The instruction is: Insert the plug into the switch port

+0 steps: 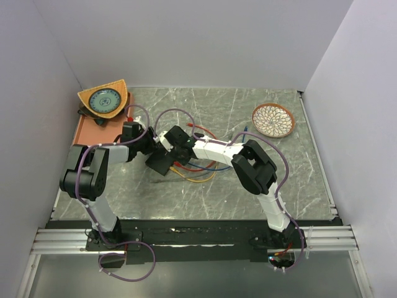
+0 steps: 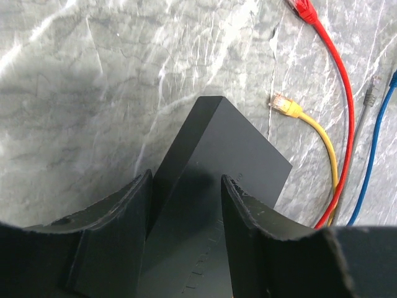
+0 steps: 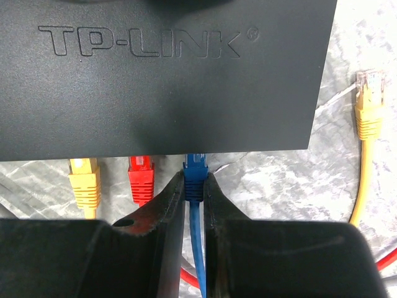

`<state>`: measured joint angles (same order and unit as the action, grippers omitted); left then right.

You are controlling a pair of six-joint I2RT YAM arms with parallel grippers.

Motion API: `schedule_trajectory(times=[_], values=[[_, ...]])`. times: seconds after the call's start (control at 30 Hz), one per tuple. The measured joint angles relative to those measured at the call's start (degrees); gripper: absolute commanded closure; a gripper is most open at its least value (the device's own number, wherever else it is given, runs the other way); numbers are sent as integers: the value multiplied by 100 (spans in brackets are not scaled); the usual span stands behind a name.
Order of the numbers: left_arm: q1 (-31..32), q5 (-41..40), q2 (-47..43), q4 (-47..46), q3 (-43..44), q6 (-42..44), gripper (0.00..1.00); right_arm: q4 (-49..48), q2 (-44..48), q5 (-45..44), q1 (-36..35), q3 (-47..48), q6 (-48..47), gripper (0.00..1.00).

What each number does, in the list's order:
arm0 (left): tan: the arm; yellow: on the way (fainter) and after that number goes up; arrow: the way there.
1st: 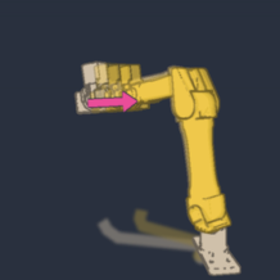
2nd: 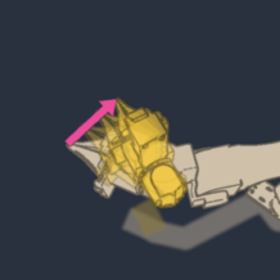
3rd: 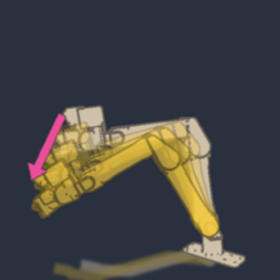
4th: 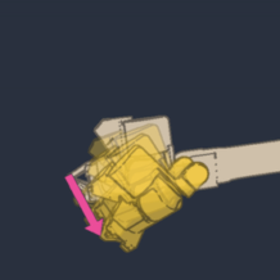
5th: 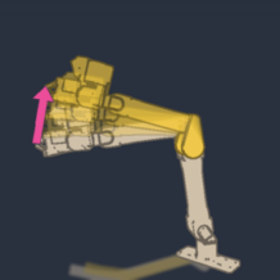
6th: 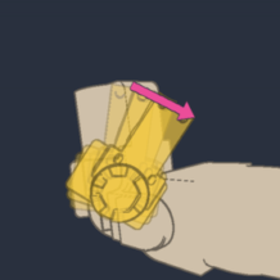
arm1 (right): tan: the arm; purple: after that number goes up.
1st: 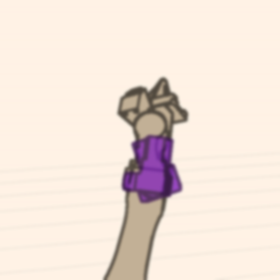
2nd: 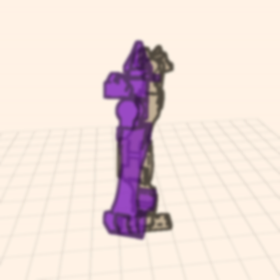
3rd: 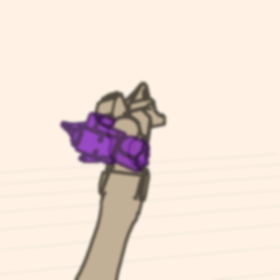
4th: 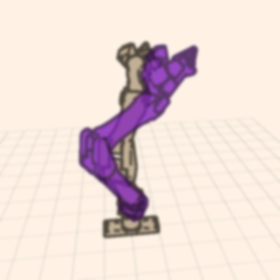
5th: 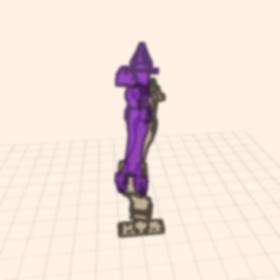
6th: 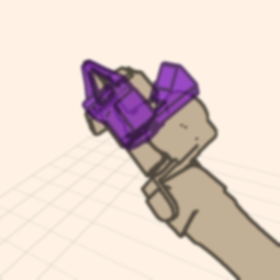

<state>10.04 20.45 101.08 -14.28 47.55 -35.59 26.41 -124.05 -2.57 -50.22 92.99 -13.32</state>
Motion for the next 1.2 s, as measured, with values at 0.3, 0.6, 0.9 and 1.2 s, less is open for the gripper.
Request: schedule_trajectory(times=[0.3,0.6,0.9,1.2], values=[[149,-90,-111,92,-79,-4,50,461,4,157,2,144,0,100],[223,-120,-240,260,-144,0,48,859,-11,306,4,313,0,100],[310,-474,-527,973,-81,55,34,815,-2,433,0,310,33,91],[262,-621,-776,1926,175,52,16,168,227,492,-17,13,50,59]])
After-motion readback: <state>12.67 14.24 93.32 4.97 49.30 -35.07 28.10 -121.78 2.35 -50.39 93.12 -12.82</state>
